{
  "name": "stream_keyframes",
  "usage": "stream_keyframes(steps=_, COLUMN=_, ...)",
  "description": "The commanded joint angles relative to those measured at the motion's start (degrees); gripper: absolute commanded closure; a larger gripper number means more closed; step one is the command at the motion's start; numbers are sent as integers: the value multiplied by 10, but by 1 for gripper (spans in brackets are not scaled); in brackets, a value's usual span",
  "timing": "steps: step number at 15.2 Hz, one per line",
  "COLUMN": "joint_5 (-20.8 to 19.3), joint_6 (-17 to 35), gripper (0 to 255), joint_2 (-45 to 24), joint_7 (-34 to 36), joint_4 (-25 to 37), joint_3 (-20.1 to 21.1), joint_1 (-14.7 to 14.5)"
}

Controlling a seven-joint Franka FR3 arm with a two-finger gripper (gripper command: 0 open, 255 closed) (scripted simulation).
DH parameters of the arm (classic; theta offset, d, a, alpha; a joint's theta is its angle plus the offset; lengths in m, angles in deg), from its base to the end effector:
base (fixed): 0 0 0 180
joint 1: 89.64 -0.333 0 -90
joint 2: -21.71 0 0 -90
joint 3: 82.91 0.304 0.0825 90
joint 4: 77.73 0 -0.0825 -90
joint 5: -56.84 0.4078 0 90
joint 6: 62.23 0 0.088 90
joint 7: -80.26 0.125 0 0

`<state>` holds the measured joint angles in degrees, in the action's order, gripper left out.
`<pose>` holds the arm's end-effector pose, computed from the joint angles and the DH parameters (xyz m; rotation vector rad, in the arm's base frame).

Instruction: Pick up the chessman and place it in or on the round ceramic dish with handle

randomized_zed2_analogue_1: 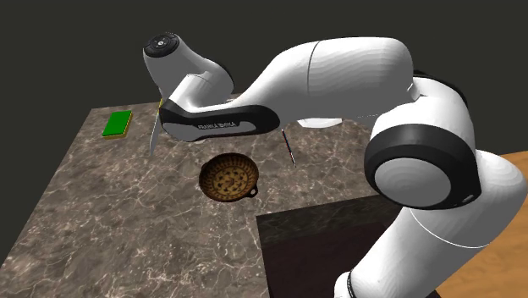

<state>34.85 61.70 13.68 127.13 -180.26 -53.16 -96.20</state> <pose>0.5418 0.3576 0.4691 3.0503 -0.0345 0.5739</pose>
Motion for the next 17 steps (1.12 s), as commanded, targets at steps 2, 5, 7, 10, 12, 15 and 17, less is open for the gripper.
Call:
stream_keyframes(steps=2, joint_5=7, joint_6=-20, gripper=255, joint_2=5, joint_7=-8, joint_4=16, joint_3=2, joint_1=0)
stream_keyframes(steps=5, joint_5=13, joint_6=-41, gripper=255, joint_2=8, joint_7=-16, joint_4=36, joint_3=3, joint_1=0)
stream_keyframes(steps=7, joint_5=16, joint_6=-55, gripper=255, joint_2=9, joint_7=-21, joint_4=50, joint_3=4, joint_1=-1)
stream_keyframes(steps=10, joint_5=20, joint_6=-77, gripper=255, joint_2=9, joint_7=-27, joint_4=72, joint_3=5, joint_1=-2)
stream_keyframes(steps=12, joint_5=21, joint_6=-91, gripper=255, joint_2=9, joint_7=-31, joint_4=87, joint_3=5, joint_1=-3)
stream_keyframes(steps=15, joint_5=23, joint_6=-114, gripper=255, joint_2=7, joint_7=-37, joint_4=112, joint_3=6, joint_1=-4)
stream_keyframes(steps=17, joint_5=23, joint_6=-128, gripper=255, joint_2=6, joint_7=-40, joint_4=127, joint_3=7, joint_1=-6)
